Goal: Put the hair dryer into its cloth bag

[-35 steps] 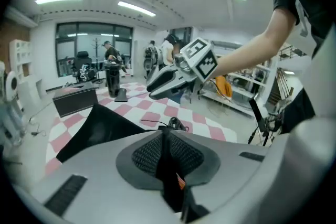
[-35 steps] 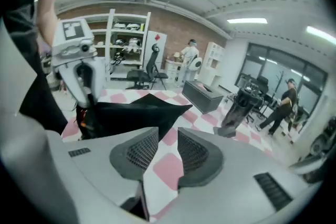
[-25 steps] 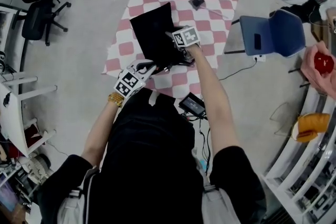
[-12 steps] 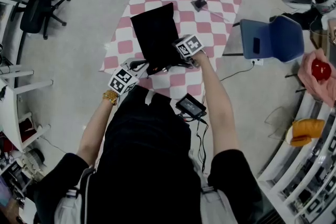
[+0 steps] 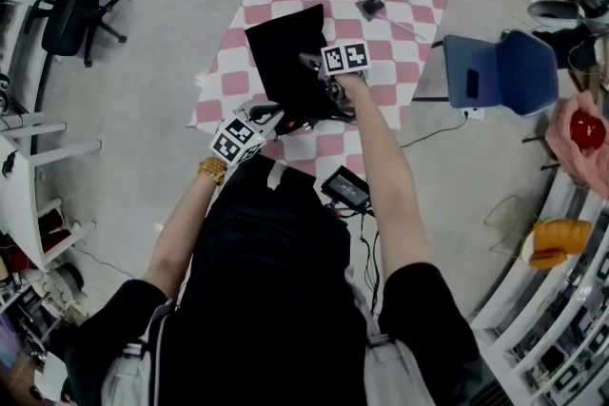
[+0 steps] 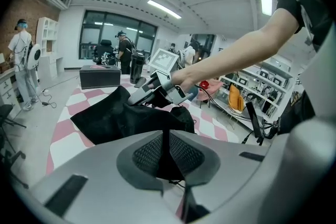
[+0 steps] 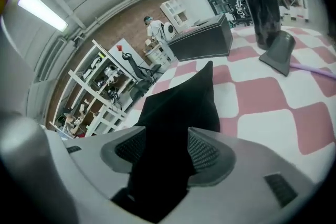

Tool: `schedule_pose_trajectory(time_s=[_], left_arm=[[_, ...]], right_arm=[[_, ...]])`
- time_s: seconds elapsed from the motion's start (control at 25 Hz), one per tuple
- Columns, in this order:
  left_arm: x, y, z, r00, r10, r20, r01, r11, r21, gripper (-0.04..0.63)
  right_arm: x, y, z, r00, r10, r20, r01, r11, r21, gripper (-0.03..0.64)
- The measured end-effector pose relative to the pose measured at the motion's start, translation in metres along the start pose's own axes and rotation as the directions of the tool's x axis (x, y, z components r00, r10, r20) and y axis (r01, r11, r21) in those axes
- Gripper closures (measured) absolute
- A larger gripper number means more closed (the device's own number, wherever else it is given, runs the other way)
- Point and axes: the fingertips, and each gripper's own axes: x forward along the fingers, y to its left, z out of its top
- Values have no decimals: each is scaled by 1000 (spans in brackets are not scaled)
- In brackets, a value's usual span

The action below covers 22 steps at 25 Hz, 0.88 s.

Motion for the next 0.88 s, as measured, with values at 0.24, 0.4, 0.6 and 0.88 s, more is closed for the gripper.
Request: schedule_pose_trajectory(time_s=[0.24, 0.4, 0.6, 0.88], left_arm=[[-5, 5, 3, 1000, -1, -1, 1, 1000, -5, 564], [-1, 7, 3, 1000, -9, -8, 9, 1000, 1, 565], [4, 6, -3, 999, -15, -49, 17, 999, 34, 565], [9, 3, -8, 997, -7, -77, 12, 998, 61, 563]], right_arm=[[-4, 3, 4, 1000, 7, 12, -7, 999, 49, 495], [-12, 0, -5, 999, -26, -25, 25, 998, -50, 591], [-25, -6, -23, 994, -76, -83, 62, 984, -165, 594], [-51, -10, -68, 968, -128, -214, 49, 939, -340, 595]])
